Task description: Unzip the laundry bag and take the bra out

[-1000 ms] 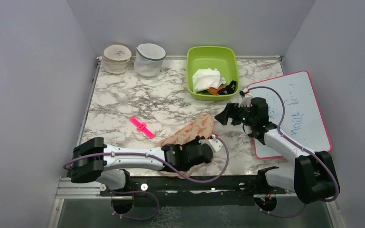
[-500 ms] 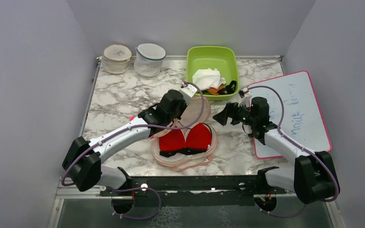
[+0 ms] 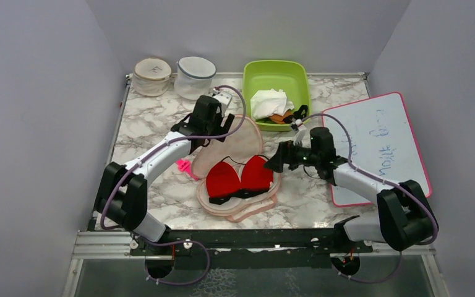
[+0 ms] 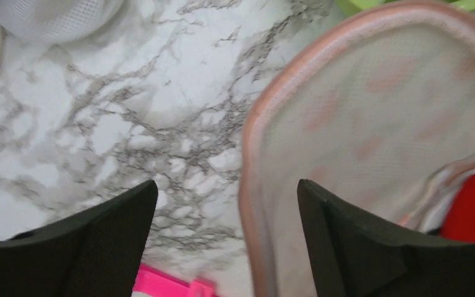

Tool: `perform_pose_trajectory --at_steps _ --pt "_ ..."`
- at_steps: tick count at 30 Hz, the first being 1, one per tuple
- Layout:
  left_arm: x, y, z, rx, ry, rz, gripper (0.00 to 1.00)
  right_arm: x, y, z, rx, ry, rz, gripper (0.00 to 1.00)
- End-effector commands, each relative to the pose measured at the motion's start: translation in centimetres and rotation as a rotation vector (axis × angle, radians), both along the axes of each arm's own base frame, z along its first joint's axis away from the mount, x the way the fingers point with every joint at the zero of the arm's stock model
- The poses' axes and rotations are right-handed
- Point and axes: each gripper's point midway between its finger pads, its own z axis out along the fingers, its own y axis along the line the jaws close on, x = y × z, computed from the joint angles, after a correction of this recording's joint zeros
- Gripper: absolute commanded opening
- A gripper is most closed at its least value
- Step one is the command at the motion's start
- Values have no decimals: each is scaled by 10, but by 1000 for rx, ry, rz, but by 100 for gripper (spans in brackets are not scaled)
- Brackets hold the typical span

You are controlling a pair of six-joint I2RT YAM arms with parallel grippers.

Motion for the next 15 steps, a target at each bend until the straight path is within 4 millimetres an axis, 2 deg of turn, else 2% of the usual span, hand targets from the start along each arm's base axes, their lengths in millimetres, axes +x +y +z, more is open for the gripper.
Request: perform_pose_trajectory --at_steps 1,2,6,8,11,13,15 --pt "3 -2 75 -62 -158 -7 90 -24 32 5 -14 8 101 100" --pt "2 -5 93 -89 -191 -25 95 -29 38 4 -25 10 105 100" --pt "-1 -11 164 -170 -355 -79 97 -53 62 5 -45 32 135 100" --pt "-4 -7 188 -185 -447 -83 98 -65 73 3 -55 61 151 100" --pt "-11 7 192 -183 -529 -54 99 -87 95 -6 -100 94 201 100" --pt "-16 12 179 -170 -535 -53 99 -100 105 -14 -116 123 230 100" --pt "-21 15 168 -141 -517 -69 99 -106 106 -21 -125 157 225 100"
